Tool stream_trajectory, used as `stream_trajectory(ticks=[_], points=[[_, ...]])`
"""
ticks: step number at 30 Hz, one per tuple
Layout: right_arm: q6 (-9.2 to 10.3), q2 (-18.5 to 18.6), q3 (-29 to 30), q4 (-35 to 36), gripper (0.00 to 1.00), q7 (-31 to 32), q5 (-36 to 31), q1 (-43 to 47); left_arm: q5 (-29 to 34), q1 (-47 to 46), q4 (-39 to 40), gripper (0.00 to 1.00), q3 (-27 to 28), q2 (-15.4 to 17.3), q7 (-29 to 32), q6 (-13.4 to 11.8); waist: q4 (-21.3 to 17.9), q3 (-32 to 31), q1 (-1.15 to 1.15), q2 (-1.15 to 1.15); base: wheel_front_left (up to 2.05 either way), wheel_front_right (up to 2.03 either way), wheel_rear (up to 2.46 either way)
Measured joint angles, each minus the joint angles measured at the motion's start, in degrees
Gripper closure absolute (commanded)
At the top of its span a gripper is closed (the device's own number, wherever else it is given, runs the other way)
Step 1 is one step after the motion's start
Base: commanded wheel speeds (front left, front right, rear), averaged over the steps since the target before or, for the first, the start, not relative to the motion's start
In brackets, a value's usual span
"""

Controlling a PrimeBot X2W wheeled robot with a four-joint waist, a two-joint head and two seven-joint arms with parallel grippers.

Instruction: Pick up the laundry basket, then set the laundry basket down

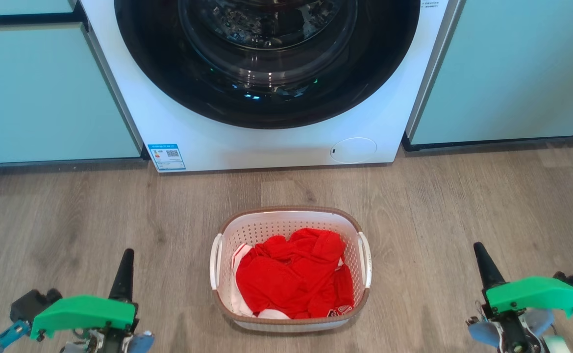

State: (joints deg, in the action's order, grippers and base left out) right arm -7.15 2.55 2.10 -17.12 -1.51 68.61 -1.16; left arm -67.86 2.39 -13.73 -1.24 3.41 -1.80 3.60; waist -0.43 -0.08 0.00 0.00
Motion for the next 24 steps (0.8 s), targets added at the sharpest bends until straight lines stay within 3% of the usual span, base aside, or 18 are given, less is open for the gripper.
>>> stream_trajectory(ticks=[24], points=[[0.00,0.04,2.31,0.60,1.00,3.98,14.68,-1.07,-15.30,-2.52,-1.07,1.00,2.10,-0.02,3.98,1.99,0.26,0.16,0.00,0.00,0.00,0.00,0.00]])
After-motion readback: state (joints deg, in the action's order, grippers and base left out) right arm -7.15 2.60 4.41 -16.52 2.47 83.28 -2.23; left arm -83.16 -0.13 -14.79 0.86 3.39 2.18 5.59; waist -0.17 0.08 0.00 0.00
